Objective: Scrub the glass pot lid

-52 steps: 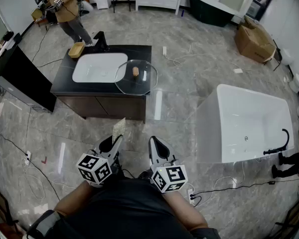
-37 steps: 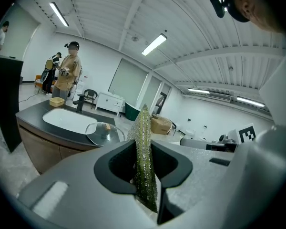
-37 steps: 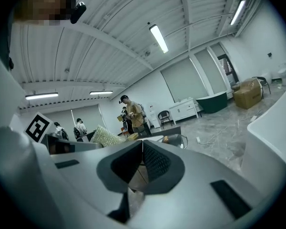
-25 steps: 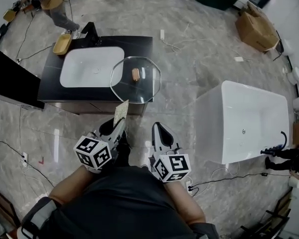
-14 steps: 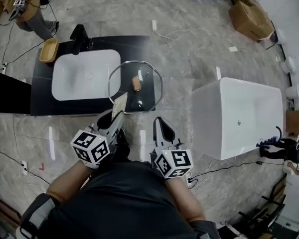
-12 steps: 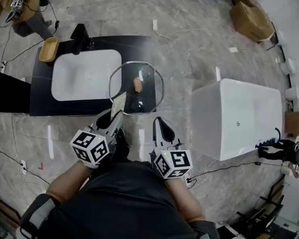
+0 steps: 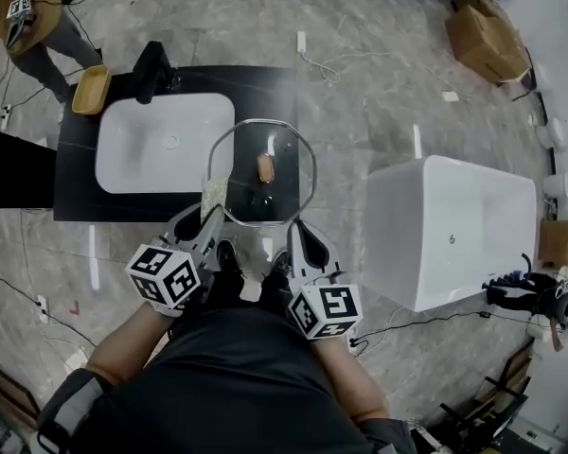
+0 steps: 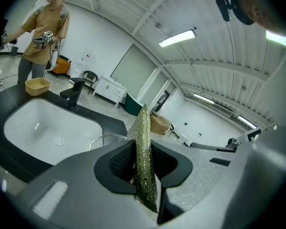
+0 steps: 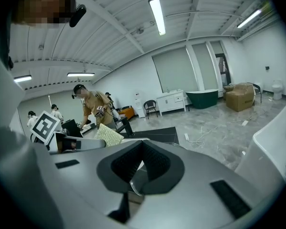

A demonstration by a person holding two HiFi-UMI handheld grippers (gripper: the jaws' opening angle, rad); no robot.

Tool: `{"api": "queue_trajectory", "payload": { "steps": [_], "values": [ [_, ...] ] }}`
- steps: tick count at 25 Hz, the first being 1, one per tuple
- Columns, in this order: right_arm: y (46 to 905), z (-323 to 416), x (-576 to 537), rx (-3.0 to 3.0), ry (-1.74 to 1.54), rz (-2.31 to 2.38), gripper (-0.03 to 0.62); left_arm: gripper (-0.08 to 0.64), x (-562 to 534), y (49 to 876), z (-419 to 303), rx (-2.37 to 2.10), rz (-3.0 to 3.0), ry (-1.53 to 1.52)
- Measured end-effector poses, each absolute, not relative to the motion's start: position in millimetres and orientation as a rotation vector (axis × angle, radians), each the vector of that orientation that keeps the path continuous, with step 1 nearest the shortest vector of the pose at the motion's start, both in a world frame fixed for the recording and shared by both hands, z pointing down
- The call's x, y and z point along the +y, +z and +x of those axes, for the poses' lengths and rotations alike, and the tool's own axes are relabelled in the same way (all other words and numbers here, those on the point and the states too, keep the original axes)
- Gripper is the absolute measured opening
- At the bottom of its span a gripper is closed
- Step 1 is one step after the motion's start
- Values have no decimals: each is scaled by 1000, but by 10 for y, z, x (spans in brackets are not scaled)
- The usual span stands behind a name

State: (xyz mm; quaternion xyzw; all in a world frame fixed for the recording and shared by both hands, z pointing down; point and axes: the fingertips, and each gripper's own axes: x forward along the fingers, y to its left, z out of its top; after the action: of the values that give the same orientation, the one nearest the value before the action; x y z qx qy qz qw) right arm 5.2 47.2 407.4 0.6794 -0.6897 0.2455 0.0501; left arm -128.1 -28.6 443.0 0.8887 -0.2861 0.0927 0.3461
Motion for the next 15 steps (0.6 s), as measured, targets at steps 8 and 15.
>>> {"api": "queue_trajectory", "payload": {
  "steps": [8, 15],
  "values": [
    [4169, 384, 222, -2246, 826, 1971, 6, 75, -549, 4474, -1135, -969, 2248, 246],
    [4170, 883, -250, -2395, 853, 1835, 6, 75, -838, 4695, -950, -1173, 2104, 285]
  ]
}}
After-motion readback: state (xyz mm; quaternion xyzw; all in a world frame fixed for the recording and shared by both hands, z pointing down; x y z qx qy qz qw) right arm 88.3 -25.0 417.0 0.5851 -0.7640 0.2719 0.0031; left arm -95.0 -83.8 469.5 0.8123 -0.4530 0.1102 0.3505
